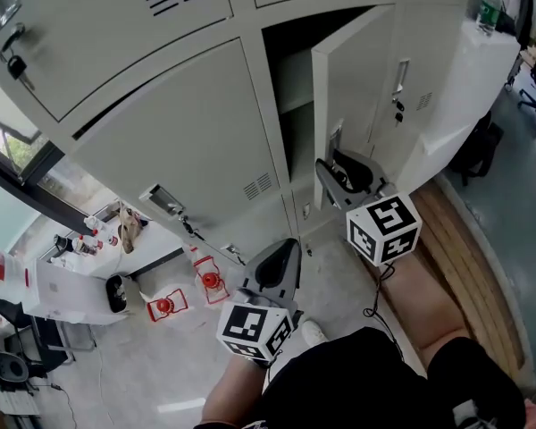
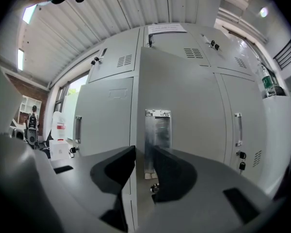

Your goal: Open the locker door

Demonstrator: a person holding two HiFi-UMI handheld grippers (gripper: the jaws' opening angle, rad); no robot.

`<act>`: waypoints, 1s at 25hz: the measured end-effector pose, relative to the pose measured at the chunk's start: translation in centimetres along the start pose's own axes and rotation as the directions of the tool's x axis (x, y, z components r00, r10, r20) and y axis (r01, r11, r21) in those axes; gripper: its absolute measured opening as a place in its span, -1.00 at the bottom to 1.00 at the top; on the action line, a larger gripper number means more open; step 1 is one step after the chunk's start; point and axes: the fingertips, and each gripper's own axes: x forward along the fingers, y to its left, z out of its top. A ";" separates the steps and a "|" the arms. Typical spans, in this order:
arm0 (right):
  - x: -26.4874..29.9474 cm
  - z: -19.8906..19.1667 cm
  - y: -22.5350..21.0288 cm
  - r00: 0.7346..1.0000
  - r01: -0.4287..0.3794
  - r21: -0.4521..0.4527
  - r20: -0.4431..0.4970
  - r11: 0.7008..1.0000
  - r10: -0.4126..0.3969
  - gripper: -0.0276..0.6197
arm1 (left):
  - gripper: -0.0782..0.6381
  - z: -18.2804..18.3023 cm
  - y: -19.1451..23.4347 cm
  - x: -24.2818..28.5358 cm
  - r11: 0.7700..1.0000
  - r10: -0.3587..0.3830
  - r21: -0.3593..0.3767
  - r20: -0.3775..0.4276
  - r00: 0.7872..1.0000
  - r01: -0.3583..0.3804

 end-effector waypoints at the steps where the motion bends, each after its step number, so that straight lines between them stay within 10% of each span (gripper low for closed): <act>1: -0.4 0.0 -0.1 1.000 0.007 -0.004 0.000 1.000 -0.007 -0.38 | -0.73 0.0 -0.3 0.1 1.000 -0.006 0.001 -0.001 1.000 0.006; 25: -7.6 -0.6 -2.7 0.994 0.111 -0.058 -0.009 0.992 -0.112 -0.31 | -0.73 -0.5 -5.7 4.1 0.992 -0.122 0.009 -0.025 0.992 0.122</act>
